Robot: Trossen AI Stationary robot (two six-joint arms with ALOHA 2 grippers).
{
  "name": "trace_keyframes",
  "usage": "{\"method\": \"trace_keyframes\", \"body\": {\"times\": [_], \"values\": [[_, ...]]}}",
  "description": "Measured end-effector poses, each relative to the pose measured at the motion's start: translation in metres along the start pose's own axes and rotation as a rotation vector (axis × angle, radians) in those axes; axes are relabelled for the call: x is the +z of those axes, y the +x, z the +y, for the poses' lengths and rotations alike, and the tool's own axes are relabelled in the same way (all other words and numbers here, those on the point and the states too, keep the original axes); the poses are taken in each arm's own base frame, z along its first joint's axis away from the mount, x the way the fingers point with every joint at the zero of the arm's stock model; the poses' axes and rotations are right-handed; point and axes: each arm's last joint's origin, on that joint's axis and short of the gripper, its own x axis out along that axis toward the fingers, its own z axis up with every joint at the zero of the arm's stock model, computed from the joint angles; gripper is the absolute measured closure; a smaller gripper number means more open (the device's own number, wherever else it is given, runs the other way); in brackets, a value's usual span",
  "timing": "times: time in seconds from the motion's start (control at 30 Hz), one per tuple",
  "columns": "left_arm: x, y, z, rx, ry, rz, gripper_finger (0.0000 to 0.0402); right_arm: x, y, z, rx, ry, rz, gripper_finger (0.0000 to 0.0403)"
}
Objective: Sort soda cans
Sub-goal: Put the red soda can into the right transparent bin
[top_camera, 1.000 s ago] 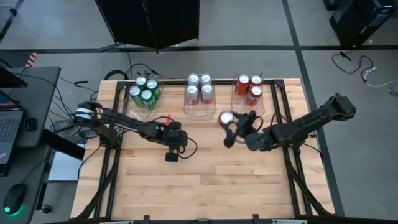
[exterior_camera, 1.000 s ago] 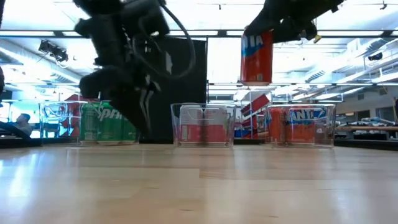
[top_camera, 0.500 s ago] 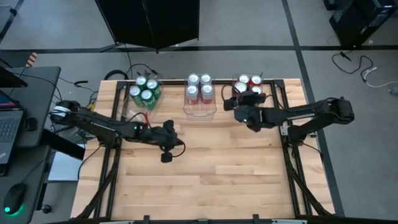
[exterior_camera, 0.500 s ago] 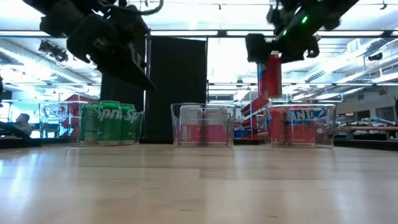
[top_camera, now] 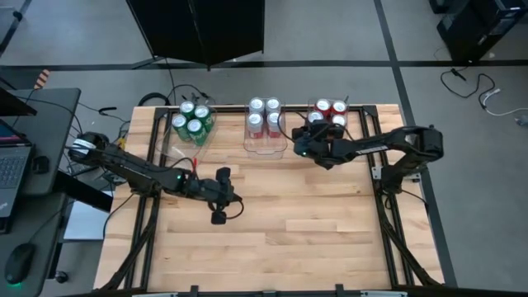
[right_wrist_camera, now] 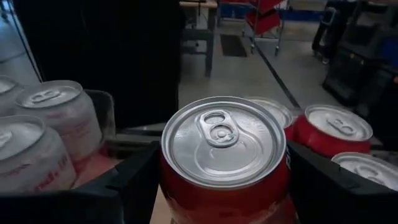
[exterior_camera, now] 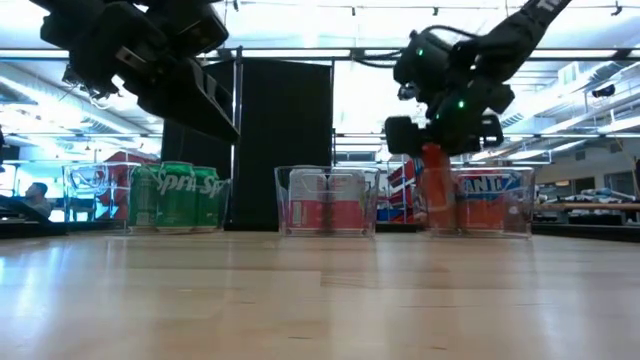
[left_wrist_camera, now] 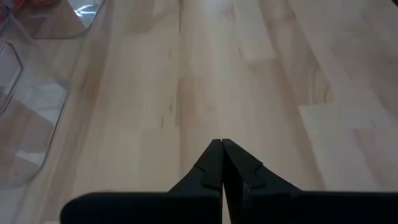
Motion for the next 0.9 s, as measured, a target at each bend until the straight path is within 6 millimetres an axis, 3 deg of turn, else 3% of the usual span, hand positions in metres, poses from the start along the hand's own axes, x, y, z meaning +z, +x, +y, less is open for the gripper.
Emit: {"method": "trace_keyframes", "body": {"times": [0.37, 0.53, 0.73, 0.9], "values": [[0.0, -0.002, -0.009, -0.003, -0.002, -0.016, 0.0398, -0.028, 0.025, 0.003, -0.05, 0.022, 0.067, 0.0118], [0.001, -0.002, -0.01, -0.006, -0.015, -0.024, 0.0398, -0.028, 0.027, 0.002, -0.049, 0.031, 0.079, 0.0118], [0.001, -0.002, -0.009, -0.005, -0.059, -0.023, 0.0398, -0.027, 0.026, 0.002, -0.032, 0.014, 0.098, 0.0057], [0.001, -0.002, -0.008, -0.001, -0.043, -0.021, 0.0395, -0.027, 0.026, 0.002, -0.026, -0.021, 0.103, 0.0047]]}}
